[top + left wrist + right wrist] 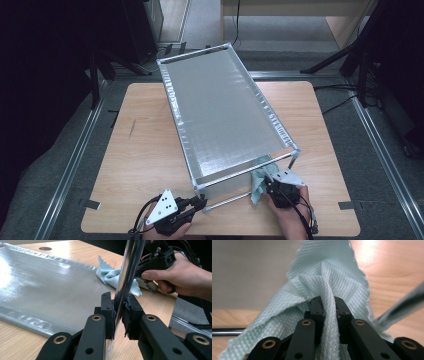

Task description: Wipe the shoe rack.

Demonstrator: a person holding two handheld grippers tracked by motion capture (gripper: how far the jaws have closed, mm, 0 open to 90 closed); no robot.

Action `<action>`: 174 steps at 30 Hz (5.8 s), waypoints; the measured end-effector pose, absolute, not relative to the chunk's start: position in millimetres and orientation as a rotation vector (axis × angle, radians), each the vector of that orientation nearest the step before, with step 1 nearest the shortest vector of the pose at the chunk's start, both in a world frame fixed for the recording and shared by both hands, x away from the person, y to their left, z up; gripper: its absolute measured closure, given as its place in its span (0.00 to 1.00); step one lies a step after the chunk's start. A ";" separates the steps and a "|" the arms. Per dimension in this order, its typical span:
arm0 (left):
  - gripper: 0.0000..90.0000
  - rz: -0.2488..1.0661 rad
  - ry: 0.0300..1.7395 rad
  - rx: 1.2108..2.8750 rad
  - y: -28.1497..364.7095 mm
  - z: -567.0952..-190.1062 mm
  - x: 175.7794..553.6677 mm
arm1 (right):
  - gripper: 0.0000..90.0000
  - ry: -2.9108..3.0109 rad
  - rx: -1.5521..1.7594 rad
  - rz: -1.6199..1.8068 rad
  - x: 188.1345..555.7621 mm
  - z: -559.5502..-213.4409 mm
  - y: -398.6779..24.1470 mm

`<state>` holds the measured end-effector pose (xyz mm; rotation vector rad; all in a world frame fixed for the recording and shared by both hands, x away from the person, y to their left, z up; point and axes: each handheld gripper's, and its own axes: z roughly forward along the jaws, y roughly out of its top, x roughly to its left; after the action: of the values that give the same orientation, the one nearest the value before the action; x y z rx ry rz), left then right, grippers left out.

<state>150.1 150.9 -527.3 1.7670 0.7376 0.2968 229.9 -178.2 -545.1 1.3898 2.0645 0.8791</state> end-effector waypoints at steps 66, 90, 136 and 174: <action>0.89 0.288 0.728 1.772 150.0 -527.6 151.2 | 0.81 2.288 1.173 1.032 199.9 -552.7 -93.4; 0.89 0.287 0.735 1.766 149.2 -528.0 153.8 | 0.90 2.159 1.315 0.967 194.9 -543.2 -142.5; 0.89 0.277 0.729 1.771 145.6 -529.5 153.7 | 0.88 2.241 1.212 1.019 204.6 -551.7 -102.8; 0.89 0.278 0.732 1.780 147.6 -529.5 155.3 | 0.83 2.214 1.302 0.956 200.7 -545.3 -144.5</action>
<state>155.3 147.6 -529.5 1.7796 0.7320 0.2780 200.7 -144.5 -545.3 1.3023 2.2140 0.9557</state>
